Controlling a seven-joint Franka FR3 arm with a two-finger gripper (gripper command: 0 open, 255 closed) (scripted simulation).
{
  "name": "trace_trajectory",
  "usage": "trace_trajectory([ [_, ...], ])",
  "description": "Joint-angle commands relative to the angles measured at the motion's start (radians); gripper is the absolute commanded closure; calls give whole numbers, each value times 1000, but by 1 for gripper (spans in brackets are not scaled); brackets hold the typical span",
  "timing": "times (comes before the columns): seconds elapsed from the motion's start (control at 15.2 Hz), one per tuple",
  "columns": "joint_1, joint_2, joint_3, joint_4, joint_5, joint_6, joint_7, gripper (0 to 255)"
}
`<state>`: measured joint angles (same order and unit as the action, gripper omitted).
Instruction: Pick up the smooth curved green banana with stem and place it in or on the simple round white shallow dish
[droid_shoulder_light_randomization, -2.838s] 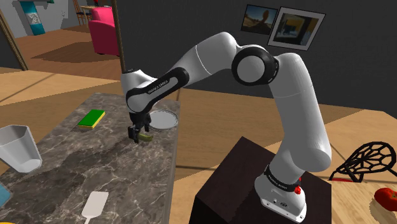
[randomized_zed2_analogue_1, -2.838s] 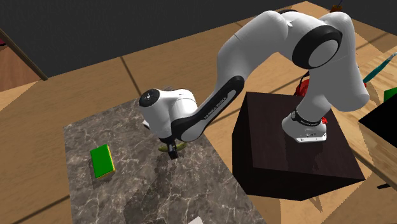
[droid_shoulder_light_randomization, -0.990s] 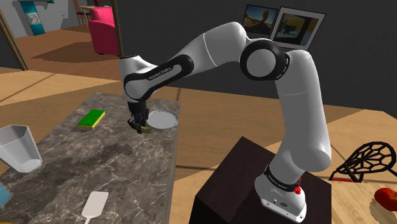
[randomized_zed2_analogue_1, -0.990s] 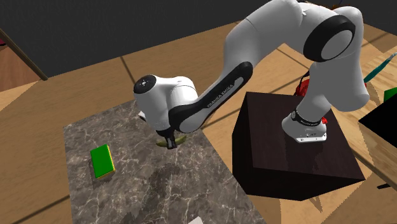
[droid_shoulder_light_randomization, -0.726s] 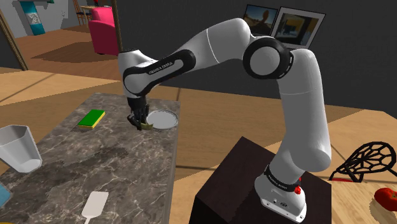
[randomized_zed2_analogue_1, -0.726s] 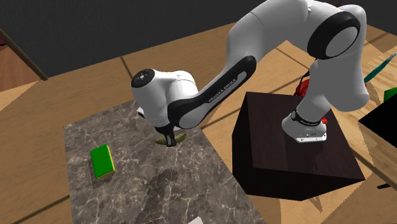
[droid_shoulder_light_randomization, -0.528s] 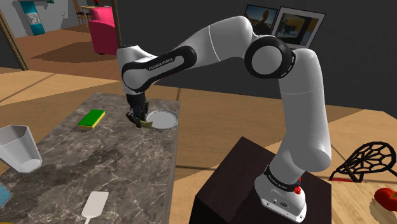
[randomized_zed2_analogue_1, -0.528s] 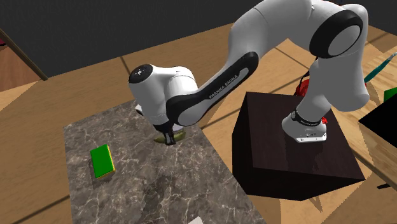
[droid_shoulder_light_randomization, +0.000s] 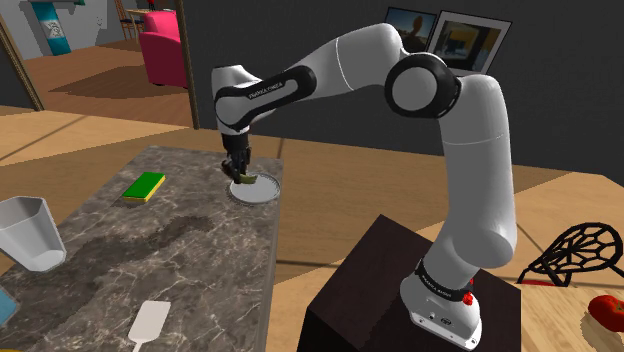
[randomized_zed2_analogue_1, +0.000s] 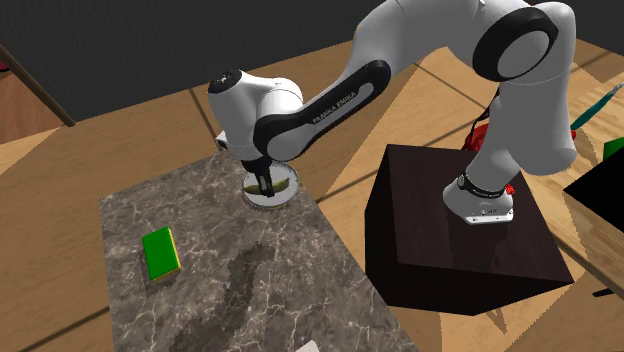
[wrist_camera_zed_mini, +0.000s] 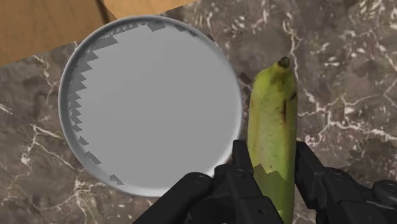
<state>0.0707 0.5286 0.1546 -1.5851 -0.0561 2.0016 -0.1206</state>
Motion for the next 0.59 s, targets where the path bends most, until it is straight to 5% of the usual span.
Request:
trace_trajectory([
  [0.0, -29, 4, -10, 9, 1, -6, -40, 255],
  [0.53, -105, 47, -40, 52, 0, -5, -145, 255],
])
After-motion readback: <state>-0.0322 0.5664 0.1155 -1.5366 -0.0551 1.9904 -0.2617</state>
